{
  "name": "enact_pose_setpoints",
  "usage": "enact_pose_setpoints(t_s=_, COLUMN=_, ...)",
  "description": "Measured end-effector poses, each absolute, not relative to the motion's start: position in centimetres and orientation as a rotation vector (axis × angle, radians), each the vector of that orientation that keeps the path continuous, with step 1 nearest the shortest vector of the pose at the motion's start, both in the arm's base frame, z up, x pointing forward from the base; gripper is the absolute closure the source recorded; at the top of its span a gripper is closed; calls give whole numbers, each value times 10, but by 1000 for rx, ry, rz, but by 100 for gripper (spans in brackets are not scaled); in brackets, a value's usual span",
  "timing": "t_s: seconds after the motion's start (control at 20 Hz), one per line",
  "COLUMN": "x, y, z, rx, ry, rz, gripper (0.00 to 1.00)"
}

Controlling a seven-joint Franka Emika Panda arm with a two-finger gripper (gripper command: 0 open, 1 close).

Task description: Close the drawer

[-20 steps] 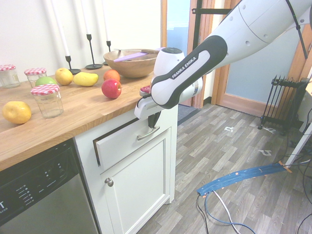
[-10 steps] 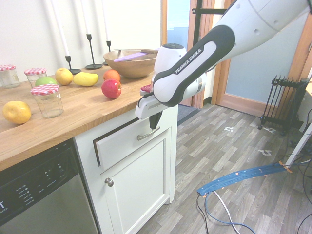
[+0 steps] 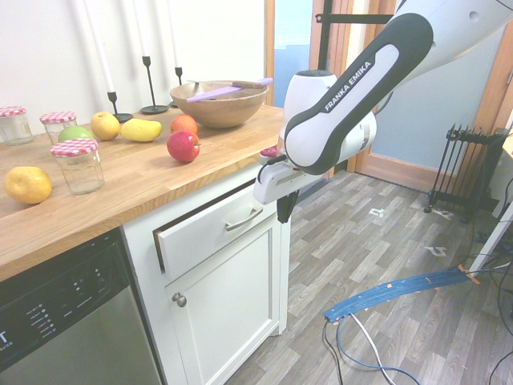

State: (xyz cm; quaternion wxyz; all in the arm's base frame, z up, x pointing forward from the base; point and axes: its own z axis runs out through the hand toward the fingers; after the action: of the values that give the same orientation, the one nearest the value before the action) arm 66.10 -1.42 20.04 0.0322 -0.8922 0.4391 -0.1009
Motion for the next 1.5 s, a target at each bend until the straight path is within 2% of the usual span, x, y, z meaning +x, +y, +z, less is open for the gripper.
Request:
enact_pose_setpoints(t_s=0.25, x=670, y=-17, z=189, rx=-2735, ry=1359, rz=-349, gripper=100)
enact_pose_setpoints(t_s=0.85, x=740, y=-11, z=145, rx=-2716, ry=1355, rz=-434, gripper=100)
enact_pose_setpoints(t_s=1.5, x=754, y=-11, z=143, rx=-2712, ry=1351, rz=-435, gripper=100)
